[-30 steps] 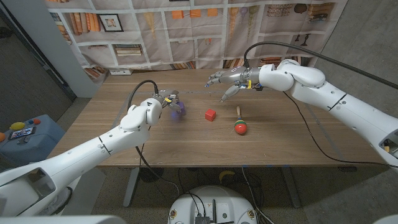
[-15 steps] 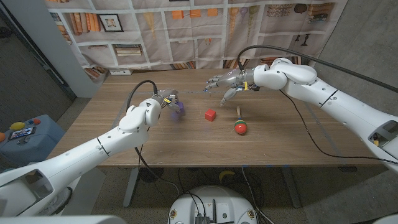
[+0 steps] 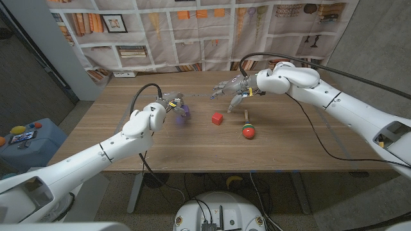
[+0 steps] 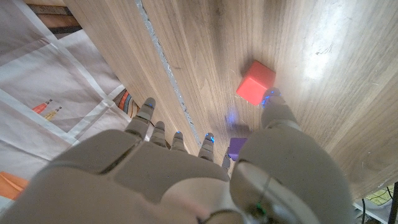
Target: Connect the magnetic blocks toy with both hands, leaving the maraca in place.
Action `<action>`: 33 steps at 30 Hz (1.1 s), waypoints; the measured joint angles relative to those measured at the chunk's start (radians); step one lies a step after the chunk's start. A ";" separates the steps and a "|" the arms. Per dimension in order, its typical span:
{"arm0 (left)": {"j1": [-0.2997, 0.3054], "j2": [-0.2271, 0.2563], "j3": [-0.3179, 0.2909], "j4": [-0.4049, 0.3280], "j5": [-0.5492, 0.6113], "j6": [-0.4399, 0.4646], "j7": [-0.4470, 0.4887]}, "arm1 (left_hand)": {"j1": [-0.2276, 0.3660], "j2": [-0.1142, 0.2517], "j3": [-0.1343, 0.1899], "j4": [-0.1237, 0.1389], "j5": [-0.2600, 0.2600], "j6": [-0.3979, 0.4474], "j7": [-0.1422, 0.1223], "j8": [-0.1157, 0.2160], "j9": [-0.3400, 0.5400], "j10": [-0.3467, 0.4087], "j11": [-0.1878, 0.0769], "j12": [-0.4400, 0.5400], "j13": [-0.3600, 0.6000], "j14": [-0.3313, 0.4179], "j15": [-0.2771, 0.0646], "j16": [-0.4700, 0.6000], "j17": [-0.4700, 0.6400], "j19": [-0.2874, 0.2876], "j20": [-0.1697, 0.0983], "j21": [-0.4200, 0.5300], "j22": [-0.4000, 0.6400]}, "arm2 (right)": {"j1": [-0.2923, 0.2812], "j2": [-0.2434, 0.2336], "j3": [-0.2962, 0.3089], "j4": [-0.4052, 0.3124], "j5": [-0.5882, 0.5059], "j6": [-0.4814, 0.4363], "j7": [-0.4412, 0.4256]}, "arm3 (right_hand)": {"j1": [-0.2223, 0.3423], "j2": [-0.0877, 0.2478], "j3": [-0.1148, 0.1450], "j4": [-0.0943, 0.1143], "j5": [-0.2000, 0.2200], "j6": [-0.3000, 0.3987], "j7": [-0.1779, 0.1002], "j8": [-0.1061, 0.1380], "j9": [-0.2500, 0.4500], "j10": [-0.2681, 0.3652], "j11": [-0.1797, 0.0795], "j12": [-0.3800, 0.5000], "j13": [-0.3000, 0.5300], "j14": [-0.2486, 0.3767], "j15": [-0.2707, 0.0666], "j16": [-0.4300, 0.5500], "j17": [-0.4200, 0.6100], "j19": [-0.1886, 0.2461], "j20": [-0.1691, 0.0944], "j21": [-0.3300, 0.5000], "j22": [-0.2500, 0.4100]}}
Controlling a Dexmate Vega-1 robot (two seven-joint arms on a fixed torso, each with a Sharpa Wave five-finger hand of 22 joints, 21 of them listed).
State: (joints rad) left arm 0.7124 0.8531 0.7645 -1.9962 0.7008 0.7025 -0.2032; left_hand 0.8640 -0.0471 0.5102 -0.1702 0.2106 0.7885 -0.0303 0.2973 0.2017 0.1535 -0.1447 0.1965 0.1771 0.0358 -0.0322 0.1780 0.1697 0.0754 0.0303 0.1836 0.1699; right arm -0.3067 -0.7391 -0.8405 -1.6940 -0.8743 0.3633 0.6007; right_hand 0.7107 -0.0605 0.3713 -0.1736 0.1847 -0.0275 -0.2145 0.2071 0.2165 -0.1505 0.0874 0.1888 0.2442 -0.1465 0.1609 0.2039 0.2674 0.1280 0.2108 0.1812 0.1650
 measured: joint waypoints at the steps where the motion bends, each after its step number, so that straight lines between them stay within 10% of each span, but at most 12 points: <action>1: 0.001 0.000 0.000 -0.001 0.001 0.001 0.000 | 0.000 0.000 0.000 0.000 0.000 0.000 0.000 0.000 0.000 0.000 0.000 0.000 0.000 0.000 0.000 0.000 0.000 0.000 0.000 0.000 0.000 | 0.002 0.003 -0.004 0.004 -0.007 0.002 0.001 | 0.000 0.000 0.000 0.000 0.000 0.000 0.000 0.000 0.000 0.000 0.000 0.002 0.000 0.000 0.000 0.000 0.000 0.000 0.000 0.000 0.000; 33: 0.016 -0.007 0.003 -0.012 0.012 0.013 0.005 | 0.010 0.005 -0.012 0.001 -0.003 0.000 0.000 0.000 0.001 0.000 0.000 0.000 0.000 0.000 0.000 0.000 0.000 0.000 0.000 0.000 0.000 | 0.053 0.069 -0.087 0.140 -0.032 0.077 -0.021 | 0.010 0.011 0.008 0.008 0.000 0.029 0.000 0.023 0.005 0.004 -0.004 0.012 0.009 0.004 -0.004 0.016 0.005 0.015 -0.007 0.004 0.000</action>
State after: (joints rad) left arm 0.7281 0.8459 0.7670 -2.0081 0.7123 0.7155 -0.1986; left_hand 0.8740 -0.0416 0.4979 -0.1691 0.2078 0.7885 -0.0302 0.2973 0.2027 0.1534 -0.1446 0.1965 0.1771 0.0359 -0.0322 0.1780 0.1696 0.0754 0.0303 0.1836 0.1699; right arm -0.2540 -0.6701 -0.9273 -1.5536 -0.9062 0.4401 0.5797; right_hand 0.7211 -0.0500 0.3798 -0.1652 0.1849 0.0019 -0.2146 0.2302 0.2210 -0.1466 0.0837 0.2004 0.2534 -0.1426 0.1571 0.2196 0.2719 0.1431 0.2038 0.1851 0.1649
